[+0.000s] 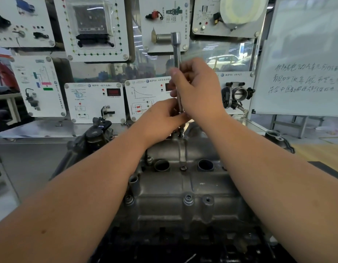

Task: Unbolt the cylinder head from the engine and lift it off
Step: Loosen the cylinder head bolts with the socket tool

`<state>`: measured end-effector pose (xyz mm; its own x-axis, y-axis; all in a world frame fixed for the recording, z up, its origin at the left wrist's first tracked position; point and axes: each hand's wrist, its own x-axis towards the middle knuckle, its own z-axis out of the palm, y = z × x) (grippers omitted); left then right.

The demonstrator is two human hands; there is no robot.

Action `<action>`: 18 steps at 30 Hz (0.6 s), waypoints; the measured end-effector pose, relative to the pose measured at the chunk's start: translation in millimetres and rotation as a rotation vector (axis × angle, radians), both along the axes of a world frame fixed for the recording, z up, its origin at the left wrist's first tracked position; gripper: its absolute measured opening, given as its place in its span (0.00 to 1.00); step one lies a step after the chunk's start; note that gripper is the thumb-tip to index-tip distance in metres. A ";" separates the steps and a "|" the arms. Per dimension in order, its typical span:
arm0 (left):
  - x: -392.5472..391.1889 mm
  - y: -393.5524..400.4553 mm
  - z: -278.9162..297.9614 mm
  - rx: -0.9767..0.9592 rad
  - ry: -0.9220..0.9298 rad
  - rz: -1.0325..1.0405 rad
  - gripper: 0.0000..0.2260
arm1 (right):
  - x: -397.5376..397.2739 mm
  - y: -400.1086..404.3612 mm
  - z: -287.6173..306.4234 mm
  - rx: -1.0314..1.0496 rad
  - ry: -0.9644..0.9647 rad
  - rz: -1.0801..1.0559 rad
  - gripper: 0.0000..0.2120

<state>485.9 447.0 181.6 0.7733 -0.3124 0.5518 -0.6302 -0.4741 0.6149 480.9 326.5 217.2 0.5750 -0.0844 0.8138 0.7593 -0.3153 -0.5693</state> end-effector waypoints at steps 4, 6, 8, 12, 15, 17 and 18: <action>2.3 -1.4 -1.2 -0.066 0.101 0.006 0.13 | 2.0 -2.6 0.7 0.012 0.041 -0.045 0.07; 1.3 -0.2 0.2 -0.012 0.069 0.014 0.12 | 2.7 -3.0 0.6 0.024 0.052 -0.036 0.07; -0.2 0.9 1.9 0.016 0.038 0.009 0.10 | 0.8 -3.3 -0.8 0.037 0.043 -0.008 0.09; 2.0 1.1 1.1 0.035 0.005 0.024 0.11 | -0.2 -4.1 0.3 0.021 -0.030 -0.082 0.05; 4.0 1.7 -1.7 0.009 0.054 -0.012 0.08 | 0.4 -3.5 2.2 -0.001 0.007 -0.061 0.09; 4.9 2.5 -1.9 0.002 0.078 -0.024 0.08 | -1.0 -4.7 3.2 0.001 0.026 -0.021 0.09; 5.0 3.3 -1.6 0.000 0.080 -0.024 0.08 | -1.6 -5.5 3.3 0.002 0.027 -0.002 0.08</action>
<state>490.9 450.3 180.0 0.8074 -0.3311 0.4884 -0.5900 -0.4594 0.6639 479.3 321.0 220.5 0.5970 -0.0873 0.7975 0.7429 -0.3152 -0.5906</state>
